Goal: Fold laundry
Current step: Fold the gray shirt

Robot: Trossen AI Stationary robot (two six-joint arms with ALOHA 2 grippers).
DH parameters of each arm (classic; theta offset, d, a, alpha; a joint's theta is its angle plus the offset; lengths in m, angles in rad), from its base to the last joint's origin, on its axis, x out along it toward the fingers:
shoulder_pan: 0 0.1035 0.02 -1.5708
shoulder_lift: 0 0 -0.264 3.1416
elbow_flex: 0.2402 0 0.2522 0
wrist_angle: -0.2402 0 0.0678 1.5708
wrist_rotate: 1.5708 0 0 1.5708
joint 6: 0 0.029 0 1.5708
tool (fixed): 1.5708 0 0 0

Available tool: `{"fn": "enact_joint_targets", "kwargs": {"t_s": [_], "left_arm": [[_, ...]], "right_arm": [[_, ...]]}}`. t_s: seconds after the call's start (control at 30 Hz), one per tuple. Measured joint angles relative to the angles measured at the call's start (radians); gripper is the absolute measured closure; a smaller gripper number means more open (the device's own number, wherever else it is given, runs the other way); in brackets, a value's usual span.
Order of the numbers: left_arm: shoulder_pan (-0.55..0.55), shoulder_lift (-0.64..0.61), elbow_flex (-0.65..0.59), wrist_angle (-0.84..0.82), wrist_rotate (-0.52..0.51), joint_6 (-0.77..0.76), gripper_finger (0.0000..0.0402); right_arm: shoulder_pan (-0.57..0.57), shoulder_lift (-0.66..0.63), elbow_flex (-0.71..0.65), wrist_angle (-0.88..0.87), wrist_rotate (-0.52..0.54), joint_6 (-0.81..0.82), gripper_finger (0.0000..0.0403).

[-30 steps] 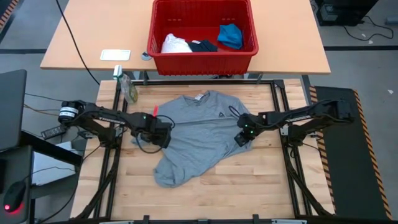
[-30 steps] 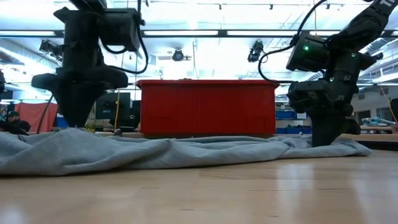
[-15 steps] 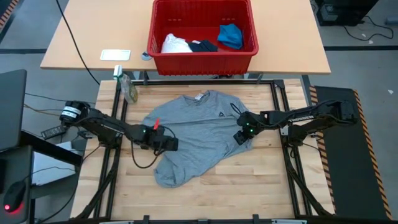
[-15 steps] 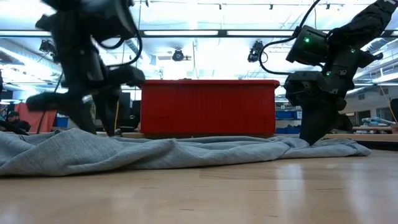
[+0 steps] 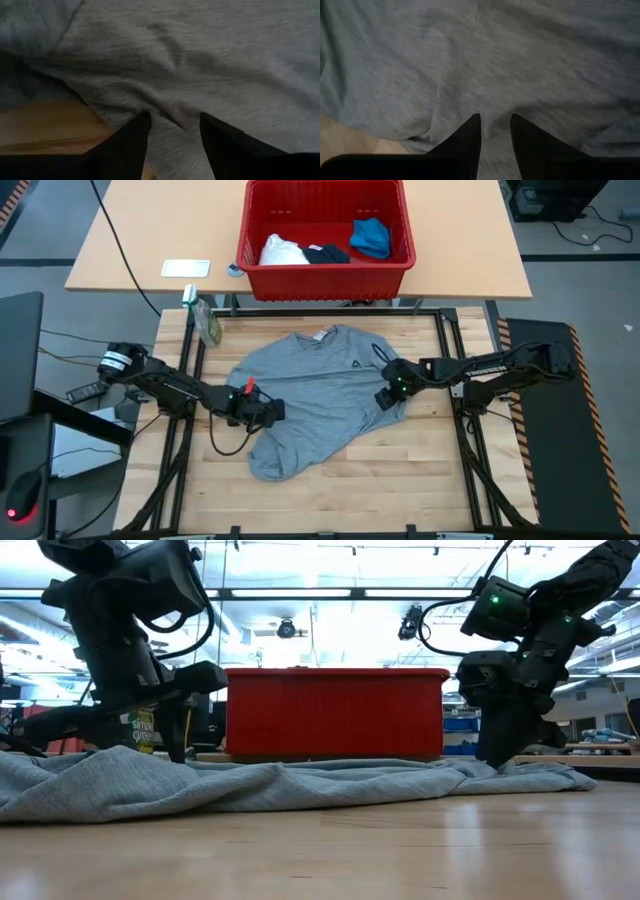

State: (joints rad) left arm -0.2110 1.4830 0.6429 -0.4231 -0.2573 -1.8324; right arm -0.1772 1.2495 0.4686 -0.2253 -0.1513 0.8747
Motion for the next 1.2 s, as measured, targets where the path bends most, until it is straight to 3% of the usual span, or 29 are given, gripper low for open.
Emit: {"fn": "enact_joint_targets", "kwargs": {"t_s": [0.13,0.47,0.77,0.97,1.2], "left_arm": [[0.000,-0.019,0.013,0.016,-0.003,0.018,0.0227],[-0.067,-0.056,0.058,-0.177,0.034,-0.003,0.0232],[-0.066,-0.058,-0.072,0.000,-0.009,-0.102,0.0232],[-0.057,-0.055,-0.087,0.038,-0.066,-0.057,0.0237],[-0.025,-0.051,-0.091,0.031,-0.106,0.021,0.0292]], "right_arm": [[0.002,-0.004,0.001,0.011,-0.004,0.021,0.0289],[0.032,-0.010,0.001,0.008,0.003,0.072,0.0289],[0.067,-0.015,0.001,0.015,0.017,0.137,0.0289],[0.100,-0.040,0.001,0.039,0.003,0.209,0.0290],[0.187,-0.105,0.030,0.028,0.016,0.351,0.0296]]}}
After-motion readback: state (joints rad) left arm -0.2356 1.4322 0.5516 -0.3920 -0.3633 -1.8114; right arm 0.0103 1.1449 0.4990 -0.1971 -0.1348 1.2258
